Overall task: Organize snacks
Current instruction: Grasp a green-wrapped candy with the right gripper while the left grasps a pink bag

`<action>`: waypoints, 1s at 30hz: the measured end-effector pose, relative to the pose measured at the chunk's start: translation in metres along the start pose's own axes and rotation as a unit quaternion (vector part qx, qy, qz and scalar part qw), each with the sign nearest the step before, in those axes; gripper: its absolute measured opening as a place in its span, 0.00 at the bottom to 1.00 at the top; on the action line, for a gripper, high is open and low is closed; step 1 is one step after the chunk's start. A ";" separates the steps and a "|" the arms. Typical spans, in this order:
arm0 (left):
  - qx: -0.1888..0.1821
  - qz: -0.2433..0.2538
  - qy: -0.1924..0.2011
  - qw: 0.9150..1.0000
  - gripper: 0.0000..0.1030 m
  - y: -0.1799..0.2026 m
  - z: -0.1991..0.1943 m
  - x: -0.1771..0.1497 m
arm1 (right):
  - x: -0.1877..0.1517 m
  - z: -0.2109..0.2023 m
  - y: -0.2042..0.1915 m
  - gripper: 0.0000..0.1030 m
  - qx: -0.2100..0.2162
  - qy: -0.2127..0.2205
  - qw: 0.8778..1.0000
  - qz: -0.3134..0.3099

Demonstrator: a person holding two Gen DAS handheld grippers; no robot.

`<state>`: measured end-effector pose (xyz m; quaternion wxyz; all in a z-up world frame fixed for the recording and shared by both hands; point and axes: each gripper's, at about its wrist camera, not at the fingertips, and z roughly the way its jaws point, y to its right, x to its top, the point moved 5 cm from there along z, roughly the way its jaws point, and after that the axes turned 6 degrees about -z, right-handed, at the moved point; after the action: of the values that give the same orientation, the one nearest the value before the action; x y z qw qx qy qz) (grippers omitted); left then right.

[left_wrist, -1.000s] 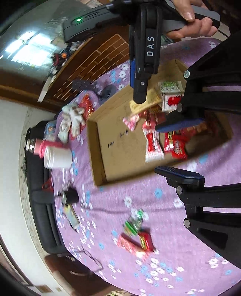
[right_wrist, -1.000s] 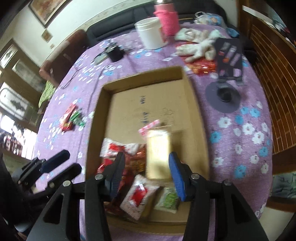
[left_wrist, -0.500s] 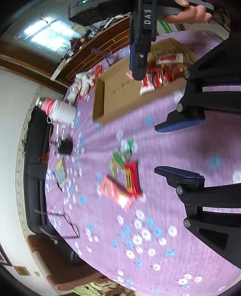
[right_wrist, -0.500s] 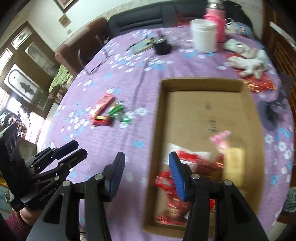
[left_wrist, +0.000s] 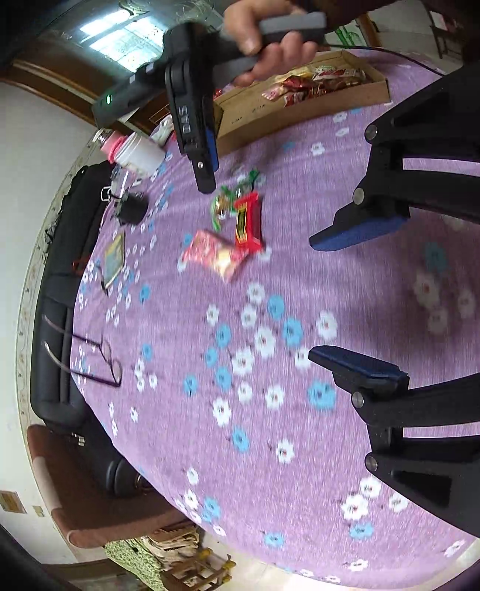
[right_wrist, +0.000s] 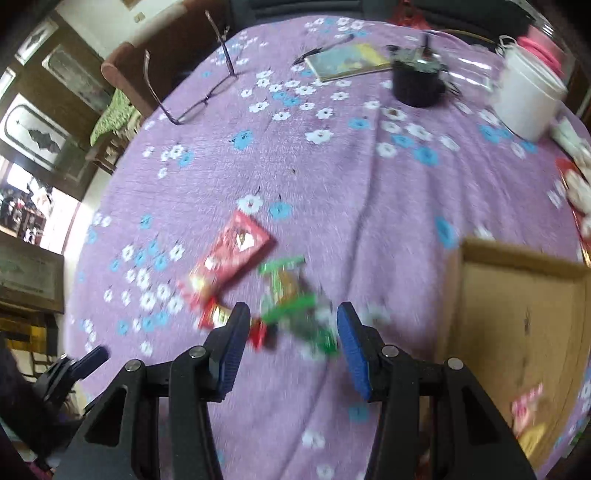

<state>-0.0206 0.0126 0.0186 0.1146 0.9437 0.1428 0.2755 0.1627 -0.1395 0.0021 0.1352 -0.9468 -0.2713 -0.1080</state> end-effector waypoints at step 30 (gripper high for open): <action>-0.019 0.132 -0.081 0.988 0.63 0.073 0.118 0.089 | -0.105 -0.054 -0.009 0.18 0.028 0.050 0.995 0.084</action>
<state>0.1315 -0.0421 -0.0133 0.1066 0.9712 0.0022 0.2131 0.0639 -0.1996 0.0254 0.1841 -0.9553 -0.1868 -0.1361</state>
